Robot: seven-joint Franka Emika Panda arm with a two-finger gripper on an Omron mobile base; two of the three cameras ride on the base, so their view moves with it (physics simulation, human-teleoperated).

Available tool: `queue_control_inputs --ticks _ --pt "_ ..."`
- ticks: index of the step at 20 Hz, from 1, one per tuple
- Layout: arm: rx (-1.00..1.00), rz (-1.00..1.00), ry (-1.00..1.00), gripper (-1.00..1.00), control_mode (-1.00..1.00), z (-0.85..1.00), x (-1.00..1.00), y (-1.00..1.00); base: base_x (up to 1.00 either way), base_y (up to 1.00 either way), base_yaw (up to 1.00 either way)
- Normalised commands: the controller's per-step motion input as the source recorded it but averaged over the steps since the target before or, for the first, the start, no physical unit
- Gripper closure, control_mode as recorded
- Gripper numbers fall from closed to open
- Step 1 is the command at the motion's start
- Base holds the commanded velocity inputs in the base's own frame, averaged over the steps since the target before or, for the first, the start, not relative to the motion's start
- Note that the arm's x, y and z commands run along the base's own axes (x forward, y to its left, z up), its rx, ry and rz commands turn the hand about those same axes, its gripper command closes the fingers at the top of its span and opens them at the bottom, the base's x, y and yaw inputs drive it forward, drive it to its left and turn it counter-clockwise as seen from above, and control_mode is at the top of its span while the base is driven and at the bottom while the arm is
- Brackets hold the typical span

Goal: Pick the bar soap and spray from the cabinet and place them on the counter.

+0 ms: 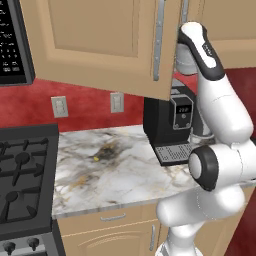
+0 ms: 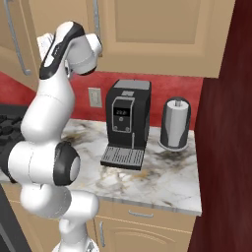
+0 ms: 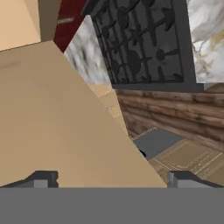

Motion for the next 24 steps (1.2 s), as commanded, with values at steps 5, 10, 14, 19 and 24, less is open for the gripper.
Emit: queue_control_inputs --ticks 5,10,14,19,24 --pt "0.0 0.19 0.0 -1.0 -1.0 -0.16 -0.49 0.71 0.0 0.0 0.0" --pt "0.0 0.13 -0.03 -1.0 -1.0 -0.12 -0.44 0.65 0.0 0.0 0.0" --pt "0.0 0.05 -0.1 -1.0 -1.0 -0.16 -0.44 0.61 0.0 0.0 0.0" --pt "-0.04 0.0 -0.14 -1.0 -1.0 -0.32 -0.32 0.66 0.0 0.0 0.0" --pt "-0.11 0.0 -0.19 -1.0 -1.0 -0.26 -0.15 0.59 0.0 0.0 0.0"
